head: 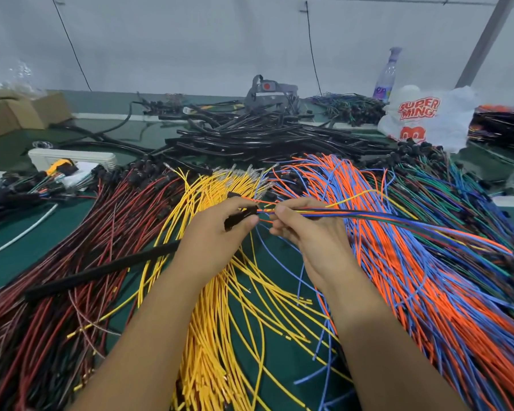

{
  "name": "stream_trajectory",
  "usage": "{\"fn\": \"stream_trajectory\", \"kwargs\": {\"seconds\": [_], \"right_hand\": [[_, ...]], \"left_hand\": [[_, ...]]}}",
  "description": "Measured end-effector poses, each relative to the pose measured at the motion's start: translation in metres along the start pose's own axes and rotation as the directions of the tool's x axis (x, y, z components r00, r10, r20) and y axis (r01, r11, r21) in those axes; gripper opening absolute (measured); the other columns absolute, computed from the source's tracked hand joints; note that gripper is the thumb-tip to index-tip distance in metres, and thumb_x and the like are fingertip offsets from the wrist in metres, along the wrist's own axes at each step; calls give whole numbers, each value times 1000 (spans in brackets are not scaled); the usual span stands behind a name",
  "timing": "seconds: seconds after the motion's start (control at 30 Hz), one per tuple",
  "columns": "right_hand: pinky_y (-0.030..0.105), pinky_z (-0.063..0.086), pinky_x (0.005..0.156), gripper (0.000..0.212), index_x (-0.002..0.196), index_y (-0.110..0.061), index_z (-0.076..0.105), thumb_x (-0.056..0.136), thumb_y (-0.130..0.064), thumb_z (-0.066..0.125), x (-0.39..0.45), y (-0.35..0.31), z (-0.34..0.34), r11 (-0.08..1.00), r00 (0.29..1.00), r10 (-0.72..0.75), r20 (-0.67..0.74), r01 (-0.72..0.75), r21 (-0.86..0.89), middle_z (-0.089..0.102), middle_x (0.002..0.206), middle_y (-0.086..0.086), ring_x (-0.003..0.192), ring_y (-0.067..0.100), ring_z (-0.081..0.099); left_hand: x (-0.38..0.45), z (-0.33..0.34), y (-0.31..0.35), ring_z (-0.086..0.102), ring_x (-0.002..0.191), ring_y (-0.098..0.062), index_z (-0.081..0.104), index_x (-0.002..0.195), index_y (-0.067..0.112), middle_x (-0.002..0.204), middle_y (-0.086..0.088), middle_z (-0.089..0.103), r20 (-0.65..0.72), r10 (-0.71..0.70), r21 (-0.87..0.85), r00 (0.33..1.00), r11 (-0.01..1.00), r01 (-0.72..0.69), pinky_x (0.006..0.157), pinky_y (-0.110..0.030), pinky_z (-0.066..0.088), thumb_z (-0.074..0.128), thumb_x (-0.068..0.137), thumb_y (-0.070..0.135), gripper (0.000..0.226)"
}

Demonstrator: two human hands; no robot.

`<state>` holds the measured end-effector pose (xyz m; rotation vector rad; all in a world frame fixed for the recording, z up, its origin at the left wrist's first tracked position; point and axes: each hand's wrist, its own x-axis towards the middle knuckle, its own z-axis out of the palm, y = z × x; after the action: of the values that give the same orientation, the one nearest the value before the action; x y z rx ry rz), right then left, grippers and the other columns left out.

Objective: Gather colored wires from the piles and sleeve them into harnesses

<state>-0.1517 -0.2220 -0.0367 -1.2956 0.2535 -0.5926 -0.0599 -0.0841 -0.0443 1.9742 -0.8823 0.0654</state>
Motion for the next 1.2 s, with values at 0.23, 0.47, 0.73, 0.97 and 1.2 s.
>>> {"fn": "stream_trajectory", "kwargs": {"seconds": [0.23,0.47,0.73,0.97,1.2], "right_hand": [[26,57,67,13,76,-11,70,85,-2,68,3,2,0,991,998,-27,-58,19,-132,67,62,5,60,14,66],[25,58,67,13,76,-18,71,83,-7,69,4,4,-2,961,995,-85,-57,66,-269,69,62,4,64,16,71],[46,57,86,13,80,-26,70,84,-14,67,2,5,-3,916,990,-122,76,142,-375,72,70,1,75,14,73],[33,57,73,20,78,-19,69,88,-3,63,4,6,-4,980,994,-15,110,37,-197,69,65,3,66,18,69],[26,56,64,15,82,-6,66,91,3,59,3,2,-4,999,990,26,140,-23,-26,65,67,7,62,13,63]], "left_hand": [[0,0,0,57,94,3,66,109,35,99,20,65,-6,47,49,999,998,-46,80,-14,45,61,92,29,19],[-1,1,3,47,98,-9,64,119,33,97,24,58,9,109,163,994,981,-109,78,-27,40,57,94,26,27],[0,2,-2,49,106,0,63,125,26,122,7,64,-1,65,159,998,985,-64,84,-15,36,56,96,22,31],[0,-1,1,45,106,-15,65,119,27,105,13,64,86,104,161,991,980,-117,91,-33,36,56,95,17,27],[-4,-4,9,56,90,12,63,90,47,85,32,64,105,55,-130,993,991,-41,73,0,38,61,91,10,37]]}}
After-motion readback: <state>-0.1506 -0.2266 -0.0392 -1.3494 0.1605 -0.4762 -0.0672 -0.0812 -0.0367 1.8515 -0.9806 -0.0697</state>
